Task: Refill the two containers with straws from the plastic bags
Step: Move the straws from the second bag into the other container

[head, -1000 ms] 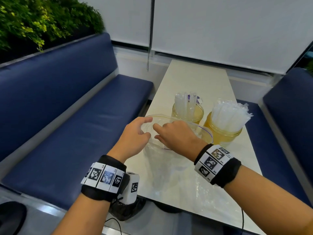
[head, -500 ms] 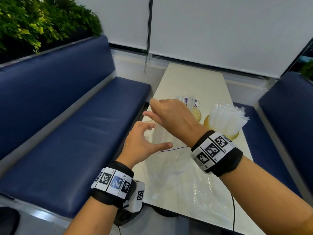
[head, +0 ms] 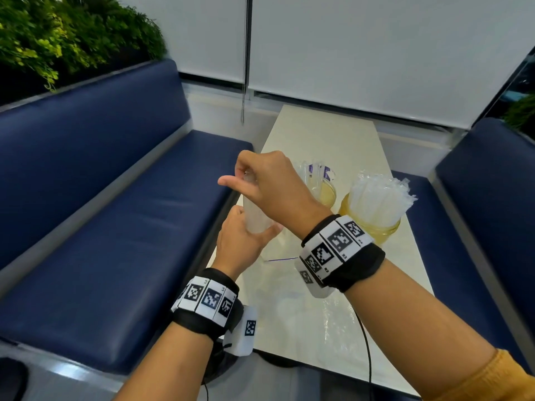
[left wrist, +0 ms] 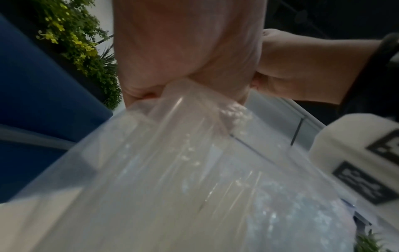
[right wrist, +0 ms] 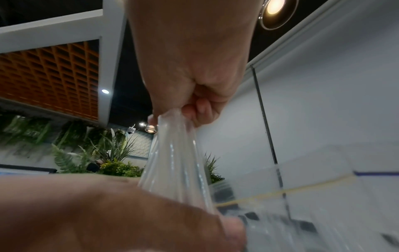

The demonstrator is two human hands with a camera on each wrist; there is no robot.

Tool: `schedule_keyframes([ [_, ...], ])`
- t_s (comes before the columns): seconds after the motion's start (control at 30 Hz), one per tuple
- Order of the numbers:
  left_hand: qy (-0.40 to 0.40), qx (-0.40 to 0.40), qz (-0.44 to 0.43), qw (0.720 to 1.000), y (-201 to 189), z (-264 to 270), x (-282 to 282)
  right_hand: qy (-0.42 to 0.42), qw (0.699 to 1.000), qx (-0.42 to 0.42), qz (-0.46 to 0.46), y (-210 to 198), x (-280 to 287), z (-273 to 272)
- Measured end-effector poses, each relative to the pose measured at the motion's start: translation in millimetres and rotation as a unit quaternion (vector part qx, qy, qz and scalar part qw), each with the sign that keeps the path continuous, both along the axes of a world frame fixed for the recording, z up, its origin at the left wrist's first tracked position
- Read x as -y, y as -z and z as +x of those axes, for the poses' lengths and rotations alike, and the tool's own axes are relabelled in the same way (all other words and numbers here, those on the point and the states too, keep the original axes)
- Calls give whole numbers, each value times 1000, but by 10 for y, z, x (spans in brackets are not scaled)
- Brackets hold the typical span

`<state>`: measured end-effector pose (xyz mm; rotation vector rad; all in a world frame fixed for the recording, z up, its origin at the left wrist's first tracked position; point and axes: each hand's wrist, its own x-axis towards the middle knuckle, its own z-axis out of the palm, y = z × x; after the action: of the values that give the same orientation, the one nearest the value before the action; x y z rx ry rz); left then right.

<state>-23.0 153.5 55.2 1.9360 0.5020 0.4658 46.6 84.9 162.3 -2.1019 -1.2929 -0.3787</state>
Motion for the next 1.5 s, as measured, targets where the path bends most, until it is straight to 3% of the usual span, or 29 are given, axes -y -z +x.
schedule_keyframes([
  [0.13,6,40,-7,999,-38,5,-13,17,988,-137,74,41,119,-37],
  [0.23,14,63,9,998,-83,31,-19,56,980,-190,11,200,197,-57],
  [0.33,-29,68,-69,995,-61,112,15,58,965,-251,-40,441,185,-105],
  [0.43,-49,55,-109,991,-70,83,55,41,945,-325,19,645,111,-173],
  [0.57,-33,30,-88,995,-71,13,-33,43,954,-292,57,703,38,-187],
  [0.73,33,-4,-31,999,-60,-40,-73,3,942,-307,133,524,-56,-190],
  [0.87,12,4,-65,998,-64,-90,-99,-29,920,-326,214,176,-140,-161],
  [1.03,5,-16,11,1000,-30,-101,-178,-54,890,-340,298,-399,-77,71],
  [1.2,0,-25,27,999,-10,-119,-313,-37,871,-307,382,-924,223,592],
  [1.33,-3,-19,39,999,-47,-124,-398,23,876,-263,403,-761,372,1137],
  [1.5,-1,-16,39,999,-88,-134,-449,98,910,-272,296,47,359,1589],
])
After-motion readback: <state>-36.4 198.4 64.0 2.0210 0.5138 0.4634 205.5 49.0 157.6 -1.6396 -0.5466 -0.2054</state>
